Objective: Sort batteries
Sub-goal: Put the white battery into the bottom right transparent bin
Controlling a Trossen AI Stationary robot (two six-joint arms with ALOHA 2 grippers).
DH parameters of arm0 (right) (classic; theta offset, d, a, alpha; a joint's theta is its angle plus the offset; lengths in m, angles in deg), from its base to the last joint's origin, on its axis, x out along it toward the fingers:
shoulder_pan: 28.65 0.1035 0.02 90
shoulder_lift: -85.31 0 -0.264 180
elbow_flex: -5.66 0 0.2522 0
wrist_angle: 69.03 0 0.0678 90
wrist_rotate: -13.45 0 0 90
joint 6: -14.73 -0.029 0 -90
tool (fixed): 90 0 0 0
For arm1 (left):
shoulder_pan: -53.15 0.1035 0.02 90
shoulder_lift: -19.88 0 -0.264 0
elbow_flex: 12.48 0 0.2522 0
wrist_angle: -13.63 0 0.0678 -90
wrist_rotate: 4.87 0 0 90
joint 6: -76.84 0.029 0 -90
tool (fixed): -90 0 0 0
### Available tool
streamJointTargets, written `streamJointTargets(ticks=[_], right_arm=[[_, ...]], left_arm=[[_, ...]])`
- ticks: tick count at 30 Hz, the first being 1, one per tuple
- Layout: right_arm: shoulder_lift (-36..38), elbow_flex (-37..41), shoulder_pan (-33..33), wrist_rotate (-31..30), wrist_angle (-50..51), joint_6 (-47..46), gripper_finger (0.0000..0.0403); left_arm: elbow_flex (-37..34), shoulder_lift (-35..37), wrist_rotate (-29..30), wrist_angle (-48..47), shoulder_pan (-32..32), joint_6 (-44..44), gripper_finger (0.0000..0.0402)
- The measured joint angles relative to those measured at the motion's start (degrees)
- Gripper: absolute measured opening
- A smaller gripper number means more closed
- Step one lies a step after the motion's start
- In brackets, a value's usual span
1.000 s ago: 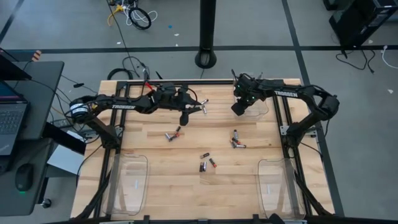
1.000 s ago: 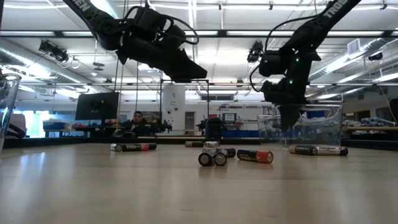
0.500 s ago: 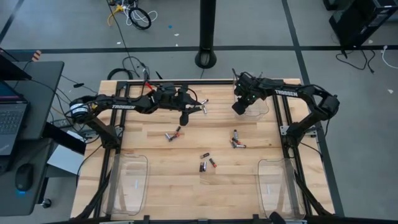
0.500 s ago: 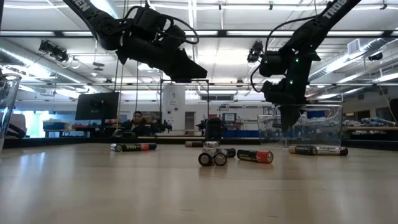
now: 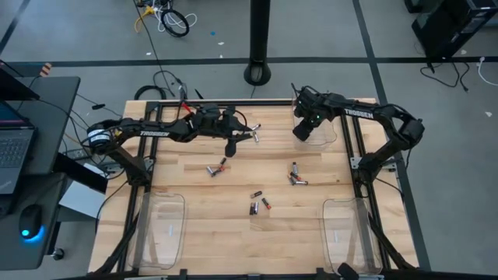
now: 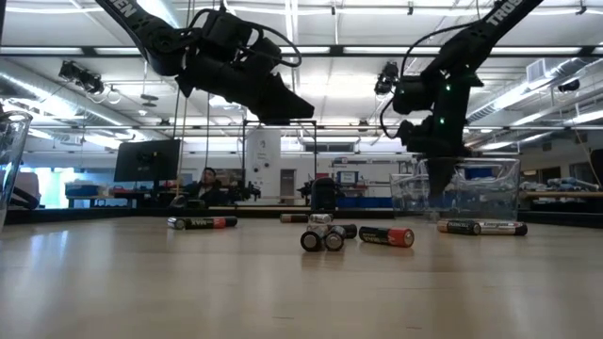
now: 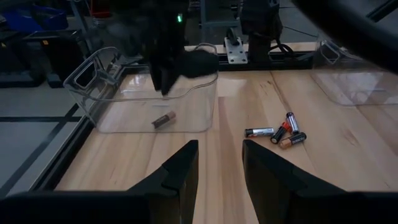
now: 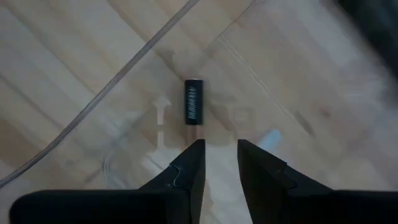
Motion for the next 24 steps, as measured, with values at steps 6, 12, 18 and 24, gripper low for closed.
streamJointTargets(ticks=[6, 12, 18, 24], right_arm=[[5.49, -5.70, 2.77, -3.62, 5.73, 4.26, 0.0018], [13.87, -4.61, 9.06, -2.96, 2.98, 3.13, 0.0014], [21.33, 3.97, 19.11, -2.73, -8.84, -1.56, 0.0010], [27.11, 14.74, 30.27, -4.56, -23.45, -7.10, 0.0009]], left_arm=[[0.11, 0.09, 1.20, 0.18, -0.03, 0.35, 0.0131], [0.11, 3.45, 2.67, -4.60, -0.81, 2.02, 0.0115], [0.11, 9.42, 2.89, -12.10, -2.91, 2.96, 0.0066], [0.11, 13.37, 5.30, -20.84, -5.13, 2.95, 0.0018]])
